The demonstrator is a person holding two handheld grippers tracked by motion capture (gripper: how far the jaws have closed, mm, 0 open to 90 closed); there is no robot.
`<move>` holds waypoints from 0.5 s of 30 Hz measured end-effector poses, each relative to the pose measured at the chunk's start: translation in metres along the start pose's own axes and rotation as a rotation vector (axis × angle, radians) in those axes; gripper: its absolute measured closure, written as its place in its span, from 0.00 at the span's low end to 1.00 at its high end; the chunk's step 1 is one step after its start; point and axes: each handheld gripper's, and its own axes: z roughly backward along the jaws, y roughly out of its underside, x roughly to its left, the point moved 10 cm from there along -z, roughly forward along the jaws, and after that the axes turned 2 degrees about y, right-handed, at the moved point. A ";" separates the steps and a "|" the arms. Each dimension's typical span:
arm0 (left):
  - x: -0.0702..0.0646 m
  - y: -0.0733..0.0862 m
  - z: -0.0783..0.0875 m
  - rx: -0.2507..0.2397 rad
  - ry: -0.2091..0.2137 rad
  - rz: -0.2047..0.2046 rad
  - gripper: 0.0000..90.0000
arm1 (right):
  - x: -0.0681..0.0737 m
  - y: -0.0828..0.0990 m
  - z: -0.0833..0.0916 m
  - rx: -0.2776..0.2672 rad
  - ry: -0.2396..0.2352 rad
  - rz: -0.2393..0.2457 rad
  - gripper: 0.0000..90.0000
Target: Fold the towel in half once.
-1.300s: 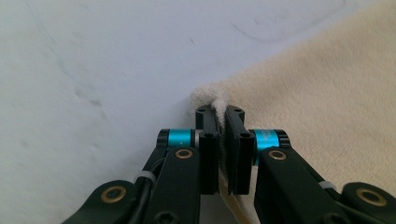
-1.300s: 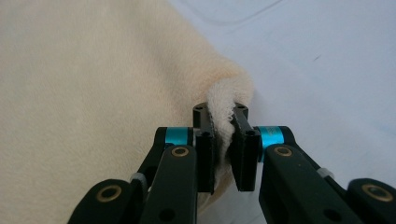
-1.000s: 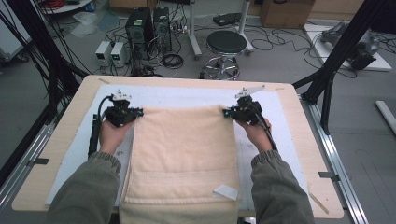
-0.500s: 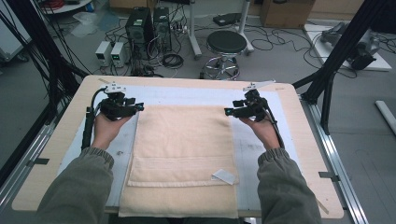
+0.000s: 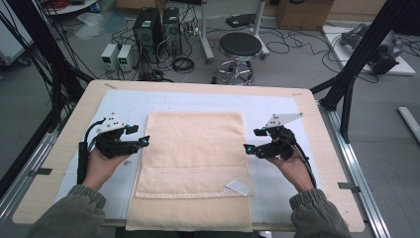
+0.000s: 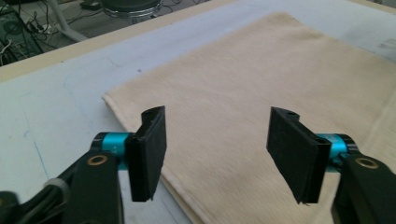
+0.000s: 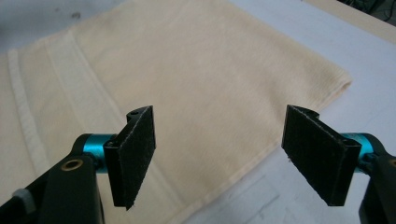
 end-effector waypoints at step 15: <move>-0.060 0.048 0.030 0.041 0.115 -0.081 0.36 | 0.051 0.051 0.007 0.000 -0.021 0.074 0.29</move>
